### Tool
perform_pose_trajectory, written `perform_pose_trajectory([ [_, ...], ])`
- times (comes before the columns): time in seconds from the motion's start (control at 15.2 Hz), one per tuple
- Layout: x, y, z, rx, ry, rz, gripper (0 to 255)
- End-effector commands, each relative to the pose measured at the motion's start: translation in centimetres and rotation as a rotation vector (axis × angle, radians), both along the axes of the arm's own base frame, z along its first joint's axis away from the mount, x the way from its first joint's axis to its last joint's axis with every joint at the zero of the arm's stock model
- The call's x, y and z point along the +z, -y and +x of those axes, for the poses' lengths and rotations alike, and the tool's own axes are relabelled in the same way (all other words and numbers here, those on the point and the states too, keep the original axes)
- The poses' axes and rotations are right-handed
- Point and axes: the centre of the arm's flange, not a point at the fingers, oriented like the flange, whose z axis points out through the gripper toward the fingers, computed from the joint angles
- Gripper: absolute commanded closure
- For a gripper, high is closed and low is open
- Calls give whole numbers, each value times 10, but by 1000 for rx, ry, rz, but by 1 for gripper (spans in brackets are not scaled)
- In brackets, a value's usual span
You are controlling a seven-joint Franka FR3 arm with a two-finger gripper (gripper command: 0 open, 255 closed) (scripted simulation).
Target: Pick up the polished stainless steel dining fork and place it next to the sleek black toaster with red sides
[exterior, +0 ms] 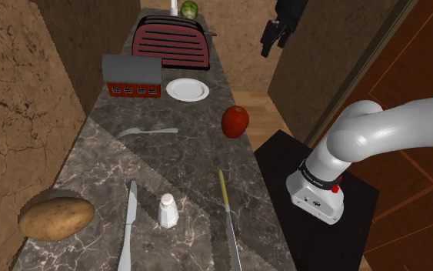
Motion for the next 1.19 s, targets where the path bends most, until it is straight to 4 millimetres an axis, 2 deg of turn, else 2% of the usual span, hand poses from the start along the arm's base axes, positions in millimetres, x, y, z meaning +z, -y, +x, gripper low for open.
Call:
perform_pose_trajectory([
  [0.0,0,0,0,0,0,0,0],
  [0.59,-59,-76,64,127,-4,7,0],
  [1.12,-111,-149,113,239,-7,12,0],
])
